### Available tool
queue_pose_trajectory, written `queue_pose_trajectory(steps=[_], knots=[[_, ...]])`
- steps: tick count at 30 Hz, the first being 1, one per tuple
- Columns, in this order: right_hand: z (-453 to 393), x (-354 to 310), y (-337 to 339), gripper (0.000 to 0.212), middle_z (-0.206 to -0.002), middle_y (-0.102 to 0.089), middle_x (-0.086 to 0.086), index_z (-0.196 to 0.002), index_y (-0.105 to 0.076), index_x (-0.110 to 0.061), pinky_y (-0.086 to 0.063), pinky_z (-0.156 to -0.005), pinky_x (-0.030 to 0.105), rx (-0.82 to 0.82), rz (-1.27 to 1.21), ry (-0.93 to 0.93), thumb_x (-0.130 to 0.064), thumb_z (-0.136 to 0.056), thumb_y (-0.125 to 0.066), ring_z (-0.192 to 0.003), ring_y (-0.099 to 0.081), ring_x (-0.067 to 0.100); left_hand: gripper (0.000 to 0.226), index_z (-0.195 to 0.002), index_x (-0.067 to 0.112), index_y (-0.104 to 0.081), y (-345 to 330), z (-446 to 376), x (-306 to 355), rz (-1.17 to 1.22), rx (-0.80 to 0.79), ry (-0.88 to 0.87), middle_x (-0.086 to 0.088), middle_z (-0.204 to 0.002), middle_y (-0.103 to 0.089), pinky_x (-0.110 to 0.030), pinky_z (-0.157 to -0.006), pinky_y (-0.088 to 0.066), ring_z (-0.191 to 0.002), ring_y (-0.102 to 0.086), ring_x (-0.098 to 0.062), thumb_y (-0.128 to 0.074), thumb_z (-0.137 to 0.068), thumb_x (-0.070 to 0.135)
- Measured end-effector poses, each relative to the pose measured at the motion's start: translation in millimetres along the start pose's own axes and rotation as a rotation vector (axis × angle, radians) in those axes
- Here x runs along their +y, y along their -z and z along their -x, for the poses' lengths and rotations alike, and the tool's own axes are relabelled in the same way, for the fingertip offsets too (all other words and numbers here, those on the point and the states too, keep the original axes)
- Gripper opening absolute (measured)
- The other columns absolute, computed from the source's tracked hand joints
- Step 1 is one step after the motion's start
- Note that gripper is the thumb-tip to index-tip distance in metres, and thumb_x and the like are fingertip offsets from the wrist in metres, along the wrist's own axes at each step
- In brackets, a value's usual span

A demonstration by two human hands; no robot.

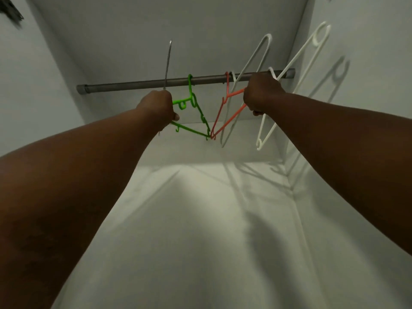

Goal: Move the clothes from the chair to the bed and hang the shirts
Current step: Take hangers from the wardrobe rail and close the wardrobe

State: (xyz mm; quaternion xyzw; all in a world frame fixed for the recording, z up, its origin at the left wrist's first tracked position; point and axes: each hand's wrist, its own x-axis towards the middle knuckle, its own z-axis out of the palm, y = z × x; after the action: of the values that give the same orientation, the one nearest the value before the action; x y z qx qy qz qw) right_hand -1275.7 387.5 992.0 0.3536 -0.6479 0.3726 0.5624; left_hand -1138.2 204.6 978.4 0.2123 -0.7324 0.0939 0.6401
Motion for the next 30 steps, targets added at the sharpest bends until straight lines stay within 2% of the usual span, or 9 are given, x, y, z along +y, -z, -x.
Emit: queue_pose_trajectory(steps=[2,4,6,7,11,17,23,26,30], knots=[[0.8,-1.5,1.8,0.02,-0.095,-0.064,0.018,-0.115,-0.056,0.003,-0.048,-0.044,0.026,0.052,-0.005,0.016,-0.002,-0.096,-0.049,-0.064,-0.062,0.025,0.037,-0.107,-0.001,-0.061,3.7,-3.0,5.5,-0.045,0.097,-0.044,-0.022,-0.103,-0.066,-0.043,-0.081,-0.055,-0.093,-0.066,-0.036,-0.067,-0.091,0.031],[1.7,-6.1,7.4,0.021,-0.107,-0.065,0.02,-0.115,-0.057,0.001,-0.054,-0.068,0.035,0.127,0.024,0.046,-0.002,-0.095,-0.05,-0.086,-0.066,0.032,0.031,-0.114,0.001,-0.059,6.8,-5.3,14.6,-0.127,0.191,-0.093,-0.021,-0.109,-0.062,-0.042,-0.078,-0.049,-0.099,-0.061,-0.036,-0.058,-0.097,0.027],[2.3,-12.5,16.5,0.025,-0.118,-0.062,0.02,-0.119,-0.058,-0.001,-0.047,-0.087,0.041,0.213,0.058,0.084,-0.004,-0.094,-0.051,-0.108,-0.061,0.037,0.026,-0.117,0.001,-0.055,10.1,-8.3,25.7,-0.157,0.279,-0.119,-0.02,-0.109,-0.06,-0.041,-0.073,-0.044,-0.094,-0.057,-0.033,-0.052,-0.1,0.019],[1.9,-15.6,21.2,0.027,-0.12,-0.061,0.019,-0.12,-0.057,-0.002,-0.045,-0.089,0.04,0.246,0.06,0.1,-0.004,-0.094,-0.051,-0.112,-0.059,0.037,0.024,-0.117,0.001,-0.053,12.2,-10.9,31.2,-0.15,0.315,-0.125,-0.02,-0.108,-0.059,-0.041,-0.072,-0.042,-0.092,-0.056,-0.033,-0.05,-0.1,0.016],[-0.3,-21.9,28.6,0.02,-0.105,-0.065,0.018,-0.115,-0.059,-0.002,-0.053,-0.072,0.034,0.253,-0.02,0.134,-0.004,-0.096,-0.051,-0.09,-0.067,0.032,0.025,-0.121,0.002,-0.049,26.8,-21.4,44.0,-0.088,0.423,-0.138,-0.022,-0.113,-0.06,-0.047,-0.078,-0.047,-0.102,-0.06,-0.039,-0.05,-0.099,0.013],[22.2,-11.4,17.2,0.02,-0.106,-0.063,0.015,-0.114,-0.059,-0.005,-0.044,-0.072,0.032,0.245,-0.005,0.154,-0.01,-0.098,-0.048,-0.086,-0.061,0.029,0.023,-0.121,0.004,-0.045,14.7,5.0,48.1,-0.141,0.391,-0.184,-0.02,-0.105,-0.06,-0.043,-0.069,-0.044,-0.088,-0.058,-0.035,-0.046,-0.1,0.013],[58.0,11.5,2.3,0.018,-0.107,-0.063,0.019,-0.105,-0.06,-0.005,-0.044,-0.08,0.036,0.16,0.012,0.079,-0.013,-0.099,-0.046,-0.105,-0.06,0.039,0.027,-0.126,0.007,-0.041,13.7,67.3,34.7,-0.132,0.318,-0.174,-0.022,-0.111,-0.061,-0.042,-0.071,-0.038,-0.099,-0.059,-0.042,-0.039,-0.103,0.019],[87.3,26.3,-4.2,0.018,-0.113,-0.062,0.021,-0.103,-0.059,-0.007,-0.045,-0.085,0.039,0.119,-0.009,0.033,-0.018,-0.099,-0.045,-0.107,-0.059,0.041,0.031,-0.124,0.006,-0.041,24.8,104.6,14.8,-0.071,0.299,-0.126,-0.019,-0.103,-0.059,-0.039,-0.067,-0.038,-0.083,-0.053,-0.034,-0.035,-0.105,0.029],[140.1,48.5,-11.2,0.013,-0.095,-0.067,0.018,-0.098,-0.06,-0.007,-0.053,-0.075,0.039,-0.028,-0.125,-0.08,-0.015,-0.091,-0.052,-0.084,-0.066,0.038,0.028,-0.115,0.005,-0.044,35.2,160.2,-13.7,-0.022,0.293,0.0,-0.024,-0.103,-0.058,-0.04,-0.069,-0.036,-0.083,-0.05,-0.035,-0.035,-0.103,0.029]])
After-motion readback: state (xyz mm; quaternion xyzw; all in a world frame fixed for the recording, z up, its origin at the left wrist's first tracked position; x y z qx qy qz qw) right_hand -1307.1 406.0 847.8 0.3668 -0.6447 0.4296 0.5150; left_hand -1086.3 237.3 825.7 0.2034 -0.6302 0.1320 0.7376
